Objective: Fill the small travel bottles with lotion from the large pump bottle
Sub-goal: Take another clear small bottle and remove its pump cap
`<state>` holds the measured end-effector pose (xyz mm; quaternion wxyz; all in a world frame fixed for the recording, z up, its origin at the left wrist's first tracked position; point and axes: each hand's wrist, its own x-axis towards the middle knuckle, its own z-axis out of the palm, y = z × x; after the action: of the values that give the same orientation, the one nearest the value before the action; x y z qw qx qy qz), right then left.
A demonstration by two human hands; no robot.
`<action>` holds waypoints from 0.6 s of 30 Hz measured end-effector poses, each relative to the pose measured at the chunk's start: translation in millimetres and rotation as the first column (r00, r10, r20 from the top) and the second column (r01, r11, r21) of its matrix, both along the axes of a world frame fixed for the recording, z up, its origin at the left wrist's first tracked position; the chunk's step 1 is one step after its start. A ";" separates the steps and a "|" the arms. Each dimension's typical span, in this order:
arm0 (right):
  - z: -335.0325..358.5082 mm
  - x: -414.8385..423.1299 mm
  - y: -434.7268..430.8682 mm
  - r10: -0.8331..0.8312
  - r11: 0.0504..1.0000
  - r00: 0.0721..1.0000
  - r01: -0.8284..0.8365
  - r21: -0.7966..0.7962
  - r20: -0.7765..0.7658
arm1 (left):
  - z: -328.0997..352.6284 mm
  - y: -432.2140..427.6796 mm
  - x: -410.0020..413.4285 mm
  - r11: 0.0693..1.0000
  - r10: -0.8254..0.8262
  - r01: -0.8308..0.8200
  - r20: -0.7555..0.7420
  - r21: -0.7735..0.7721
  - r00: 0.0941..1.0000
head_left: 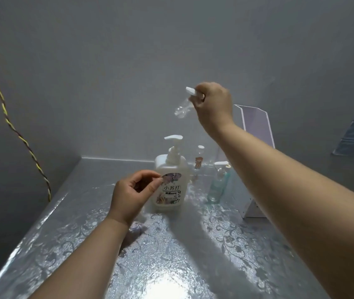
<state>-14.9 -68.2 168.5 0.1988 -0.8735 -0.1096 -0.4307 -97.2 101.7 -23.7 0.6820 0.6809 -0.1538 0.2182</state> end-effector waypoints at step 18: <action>-13.5 -64.2 67.7 0.437 0.896 0.707 -0.394 0.202 -0.557 | -1.6 10.6 16.8 0.955 0.293 -0.285 0.114 -0.085 0.949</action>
<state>-79.0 -0.5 155.0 0.3442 -0.9083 -0.2215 -0.0860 -80.4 112.3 -25.3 0.6544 0.6575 -0.0874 0.3630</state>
